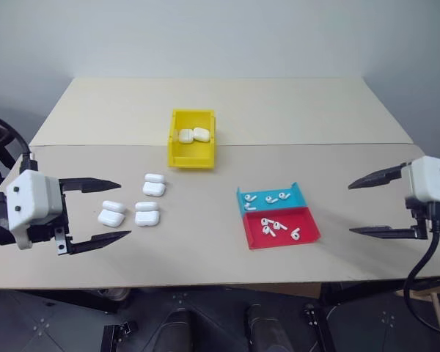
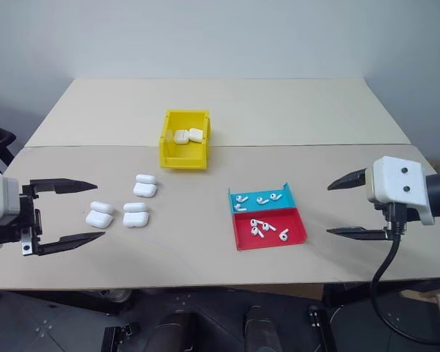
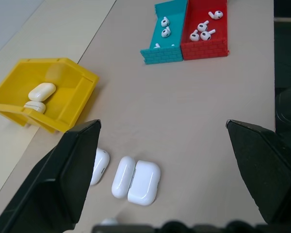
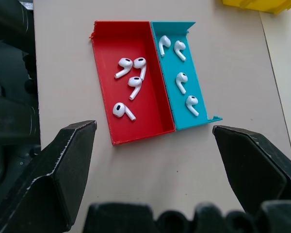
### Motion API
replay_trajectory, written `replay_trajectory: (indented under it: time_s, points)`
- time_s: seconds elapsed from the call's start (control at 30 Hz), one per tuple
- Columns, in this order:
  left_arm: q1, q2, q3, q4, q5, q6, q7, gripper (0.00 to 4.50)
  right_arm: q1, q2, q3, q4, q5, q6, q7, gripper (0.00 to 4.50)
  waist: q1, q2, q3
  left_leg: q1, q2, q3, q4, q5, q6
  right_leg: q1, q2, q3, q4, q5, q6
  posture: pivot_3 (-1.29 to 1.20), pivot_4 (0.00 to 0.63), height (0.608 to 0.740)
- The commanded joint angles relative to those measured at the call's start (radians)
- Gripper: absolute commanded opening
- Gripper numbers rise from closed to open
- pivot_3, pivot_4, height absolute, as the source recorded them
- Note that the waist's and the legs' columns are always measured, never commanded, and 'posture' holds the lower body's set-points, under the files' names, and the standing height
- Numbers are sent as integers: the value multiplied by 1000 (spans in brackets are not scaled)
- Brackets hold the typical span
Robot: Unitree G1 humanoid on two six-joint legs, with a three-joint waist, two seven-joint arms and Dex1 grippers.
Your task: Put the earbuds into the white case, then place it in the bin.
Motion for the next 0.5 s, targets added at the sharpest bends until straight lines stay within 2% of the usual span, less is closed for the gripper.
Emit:
replay_trajectory:
  time_s: [0.03, 0.27, 0.5]
  points:
    - [4, 25, 22, -16, 28, -7, 8, 4500, 3, -12, -41, -11, 7, -22, -4, 4455, 0, 0, 0, 0, 0, 0, 0, 0, 0, 0, 0, 0, 0, 0, 0, 0, 150, 740]
    - [40, 2, 21, -71, 101, 19, 107, 4500, -16, -12, -20, -4, 8, -23, -21, 4455, 0, 0, 0, 0, 0, 0, 0, 0, 0, 0, 0, 0, 0, 0, 0, 0, 150, 740]
    - [118, 7, 72, -280, 130, 278, 283, 4500, -47, -19, 15, 29, 3, -37, -16, 4455, -1, 0, 0, 0, 0, 0, 0, 0, 0, 0, 0, 0, 0, 0, 0, 0, 150, 740]
